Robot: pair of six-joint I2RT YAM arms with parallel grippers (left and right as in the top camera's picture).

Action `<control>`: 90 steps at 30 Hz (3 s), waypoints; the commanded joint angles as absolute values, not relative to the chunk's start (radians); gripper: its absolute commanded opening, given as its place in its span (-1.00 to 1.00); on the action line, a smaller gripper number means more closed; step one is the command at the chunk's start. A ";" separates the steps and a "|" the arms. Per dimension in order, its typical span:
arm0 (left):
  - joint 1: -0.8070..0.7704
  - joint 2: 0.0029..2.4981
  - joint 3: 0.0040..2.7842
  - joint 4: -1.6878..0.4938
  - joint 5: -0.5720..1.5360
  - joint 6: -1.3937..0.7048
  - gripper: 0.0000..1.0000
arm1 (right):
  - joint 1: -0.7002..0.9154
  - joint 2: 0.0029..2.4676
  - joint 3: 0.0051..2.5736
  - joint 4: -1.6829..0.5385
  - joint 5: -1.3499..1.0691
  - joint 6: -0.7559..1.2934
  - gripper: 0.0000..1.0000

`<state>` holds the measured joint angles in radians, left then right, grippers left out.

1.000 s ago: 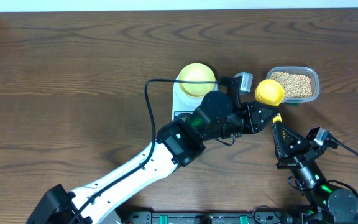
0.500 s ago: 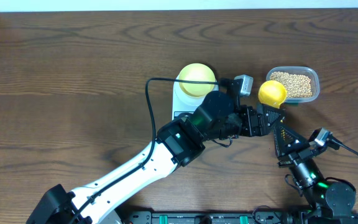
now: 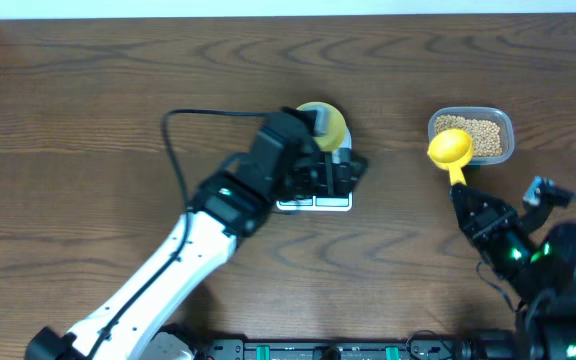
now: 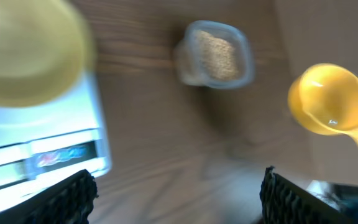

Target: Scoop item into bowl and weigh 50g on scale

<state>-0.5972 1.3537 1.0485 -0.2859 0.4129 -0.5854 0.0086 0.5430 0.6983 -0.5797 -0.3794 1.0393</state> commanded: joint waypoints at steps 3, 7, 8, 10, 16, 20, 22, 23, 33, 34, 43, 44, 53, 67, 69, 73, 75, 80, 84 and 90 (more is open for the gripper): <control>-0.467 1.313 1.048 -0.408 0.410 -0.429 0.72 | -0.003 0.772 0.926 -0.826 -0.394 0.649 -0.97; -0.391 1.312 1.052 -0.490 0.410 -0.377 0.72 | -0.002 0.923 1.060 -1.066 -0.331 0.464 -0.97; -0.374 1.312 1.054 -0.508 0.410 -0.368 0.70 | 0.000 0.965 1.089 -1.125 -0.296 0.435 -0.97; -0.344 1.312 1.063 -0.548 0.410 -0.345 0.67 | 0.007 1.032 1.132 -1.211 -0.237 0.385 -0.97; -0.264 1.312 1.085 -0.638 0.403 -0.311 0.67 | 0.035 1.196 1.236 -1.382 -0.117 0.358 -0.98; -0.221 1.312 1.085 -0.656 0.403 -0.311 0.66 | 0.038 1.222 1.246 -1.388 -0.119 0.359 -0.98; -0.207 1.312 1.085 -0.667 0.403 -0.311 0.67 | 0.039 1.221 1.246 -1.398 -0.119 0.358 -0.98; -0.202 1.312 1.085 -0.671 0.403 -0.311 0.66 | 0.039 1.221 1.246 -1.398 -0.123 0.358 -0.98; -0.199 1.312 1.085 -0.673 0.403 -0.311 0.66 | 0.071 1.221 1.190 -1.373 -0.118 0.384 -0.98; -0.199 1.312 1.085 -0.673 0.403 -0.311 0.67 | 0.072 1.221 1.182 -1.365 -0.118 0.390 -0.98; -0.199 1.313 1.085 -0.674 0.403 -0.311 0.67 | 0.130 1.221 1.169 -1.350 -0.103 0.345 -0.97; -0.199 1.313 1.085 -0.673 0.403 -0.311 0.68 | 0.142 1.221 1.169 -1.342 -0.103 0.342 -0.97; -0.199 1.313 1.085 -0.677 0.396 -0.311 0.67 | 0.198 1.221 1.170 -1.206 -0.131 0.324 -0.98; -0.199 1.313 1.084 -0.689 0.268 -0.311 0.07 | 0.198 1.221 1.170 -1.066 -0.140 0.304 -0.97; -0.199 1.313 1.084 -0.699 0.225 -0.311 -0.03 | 0.198 1.221 1.170 -1.025 -0.140 0.288 -0.97; -0.199 1.313 1.082 -0.702 0.165 -0.309 -0.65 | 0.197 1.221 1.170 -0.922 -0.123 0.231 -0.98; -0.199 1.317 1.081 -0.702 0.135 -0.307 -0.85 | 0.197 1.221 1.170 -0.878 -0.081 0.223 -0.97; -0.199 1.346 1.081 -0.699 0.036 -0.307 -0.85 | 0.197 1.221 1.170 -0.811 -0.006 0.166 -0.98; -0.199 1.367 1.081 -0.703 0.006 -0.307 -0.85 | 0.197 1.221 1.170 -0.808 -0.019 0.160 -0.97; -0.199 1.369 1.081 -0.703 0.006 -0.307 -0.85 | 0.197 1.221 1.170 -0.772 -0.114 0.160 -0.98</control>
